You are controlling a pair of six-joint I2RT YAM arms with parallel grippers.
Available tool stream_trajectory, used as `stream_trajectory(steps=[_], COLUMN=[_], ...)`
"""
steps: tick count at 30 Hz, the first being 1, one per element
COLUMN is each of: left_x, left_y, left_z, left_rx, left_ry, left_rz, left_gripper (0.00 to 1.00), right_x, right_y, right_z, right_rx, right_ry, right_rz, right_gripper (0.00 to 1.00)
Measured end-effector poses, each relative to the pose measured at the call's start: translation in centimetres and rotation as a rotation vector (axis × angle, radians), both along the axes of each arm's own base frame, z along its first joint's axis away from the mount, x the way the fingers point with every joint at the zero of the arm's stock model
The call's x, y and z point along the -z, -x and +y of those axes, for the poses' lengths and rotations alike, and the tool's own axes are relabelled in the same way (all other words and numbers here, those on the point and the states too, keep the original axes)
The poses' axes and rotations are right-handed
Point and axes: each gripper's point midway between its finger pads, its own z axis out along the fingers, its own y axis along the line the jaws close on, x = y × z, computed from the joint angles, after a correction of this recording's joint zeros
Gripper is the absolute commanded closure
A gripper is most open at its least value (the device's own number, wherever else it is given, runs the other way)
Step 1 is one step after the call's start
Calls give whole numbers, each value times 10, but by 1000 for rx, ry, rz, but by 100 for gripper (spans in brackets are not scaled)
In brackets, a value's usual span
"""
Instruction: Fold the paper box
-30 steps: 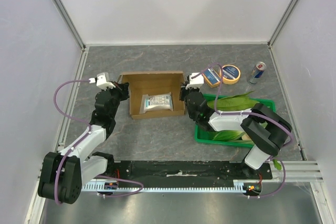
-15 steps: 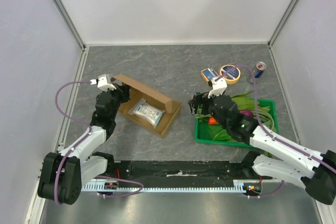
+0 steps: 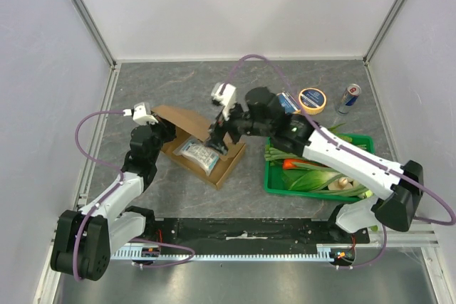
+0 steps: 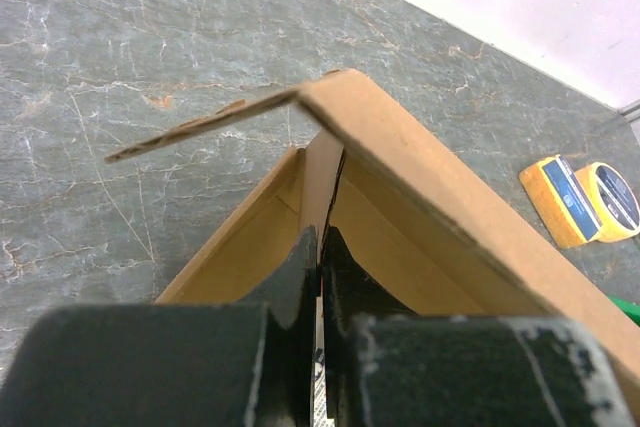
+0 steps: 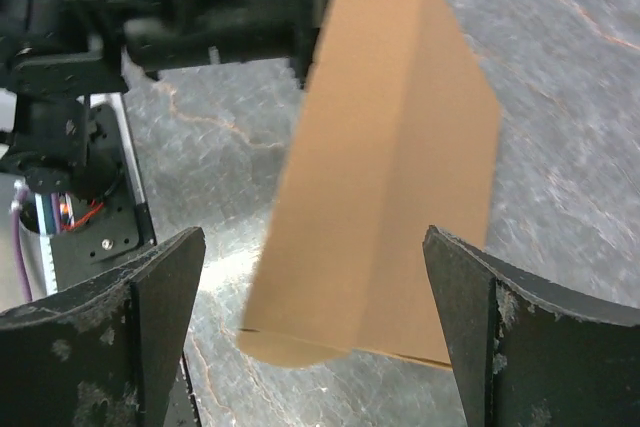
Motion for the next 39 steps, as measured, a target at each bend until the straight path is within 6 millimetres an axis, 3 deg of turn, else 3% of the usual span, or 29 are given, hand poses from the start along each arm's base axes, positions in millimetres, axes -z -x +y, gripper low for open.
stream_trajectory(steps=[3, 6, 8, 14, 17, 20, 22, 25, 27, 33, 36, 37, 39], left_x=[2, 3, 4, 20, 28, 22, 11, -11, -31, -114, -145, -149, -146], left_y=[0, 1, 1, 13, 26, 41, 56, 78, 96, 139, 134, 127, 99], left_z=[1, 3, 3, 11, 19, 25, 27, 31, 34, 44, 39, 33, 13], left_rx=[-8, -15, -17, -60, -106, -144, -158, -163, -155, -129, -90, -67, 12], left_ry=[-3, -6, -7, -4, 6, 35, 63, 100, 117, 148, 127, 119, 104], left_rz=[9, 14, 18, 117, 204, 248, 249, 205, 147, -93, -140, -129, -63], left_gripper=[98, 97, 90, 52, 44, 42, 42, 53, 55, 55, 60, 67, 71], right_x=[8, 23, 31, 63, 76, 88, 92, 95, 98, 123, 144, 150, 161], right_y=[24, 42, 47, 28, 19, 15, 13, 12, 13, 23, 32, 35, 40], right_z=[29, 42, 49, 53, 55, 53, 51, 50, 50, 46, 41, 40, 36], right_rx=[-71, -76, -63, 16, 44, 61, 64, 61, 50, -4, -34, -42, -52], right_ry=[64, 152, 194, 275, 297, 314, 328, 338, 342, 366, 383, 388, 397], right_rz=[-72, -155, -211, -277, -284, -295, -304, -319, -324, -301, -264, -249, -218], right_gripper=[3, 9, 15, 41, 44, 46, 46, 46, 45, 38, 27, 26, 19])
